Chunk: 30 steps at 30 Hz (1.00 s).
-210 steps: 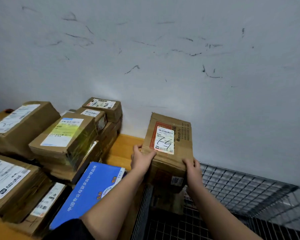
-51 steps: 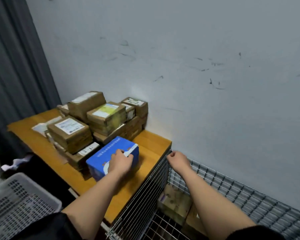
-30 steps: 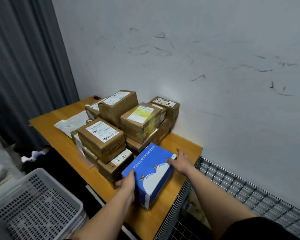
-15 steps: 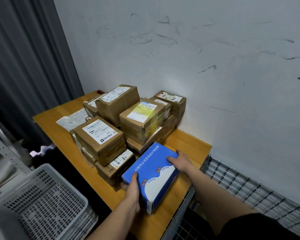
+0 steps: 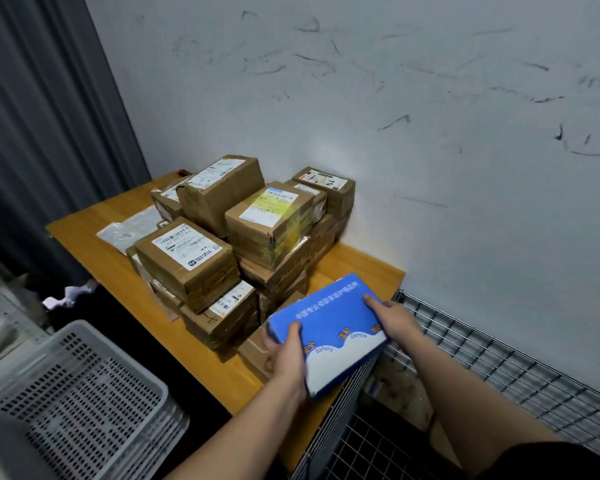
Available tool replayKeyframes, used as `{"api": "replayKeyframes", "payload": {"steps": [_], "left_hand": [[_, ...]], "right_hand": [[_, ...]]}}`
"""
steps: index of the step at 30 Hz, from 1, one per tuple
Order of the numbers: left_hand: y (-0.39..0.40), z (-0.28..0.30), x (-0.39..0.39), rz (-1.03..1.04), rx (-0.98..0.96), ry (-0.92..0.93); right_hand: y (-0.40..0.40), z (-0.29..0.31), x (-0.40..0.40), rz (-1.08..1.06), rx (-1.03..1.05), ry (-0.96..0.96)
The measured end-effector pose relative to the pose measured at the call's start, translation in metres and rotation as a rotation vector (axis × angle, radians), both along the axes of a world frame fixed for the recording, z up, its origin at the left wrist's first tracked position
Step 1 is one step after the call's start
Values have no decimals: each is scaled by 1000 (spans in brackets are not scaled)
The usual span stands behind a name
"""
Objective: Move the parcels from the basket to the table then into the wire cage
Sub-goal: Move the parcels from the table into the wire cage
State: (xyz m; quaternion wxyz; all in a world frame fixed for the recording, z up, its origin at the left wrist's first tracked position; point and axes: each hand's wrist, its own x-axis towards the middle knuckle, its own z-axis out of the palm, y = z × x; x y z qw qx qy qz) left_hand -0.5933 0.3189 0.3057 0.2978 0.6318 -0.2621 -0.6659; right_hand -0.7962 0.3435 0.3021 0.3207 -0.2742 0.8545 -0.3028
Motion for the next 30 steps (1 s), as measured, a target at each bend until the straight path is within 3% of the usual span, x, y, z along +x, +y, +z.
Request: {"api": "replayKeyframes", "payload": {"steps": [12, 17, 22, 26, 30], "left_hand": [[42, -7, -80, -478, -170, -15], [53, -2, -95, -586, -147, 92], [63, -10, -112, -775, -74, 201], [66, -25, -132, -893, -56, 191], [69, -47, -156, -1046, -44, 141]], "right_hand": [[140, 28, -53, -367, -247, -121], [201, 14, -55, -369, -282, -339], [251, -9, -47, -544, -411, -623], [274, -24, -47, -588, -439, -759], [288, -47, -57, -618, -429, -774]]}}
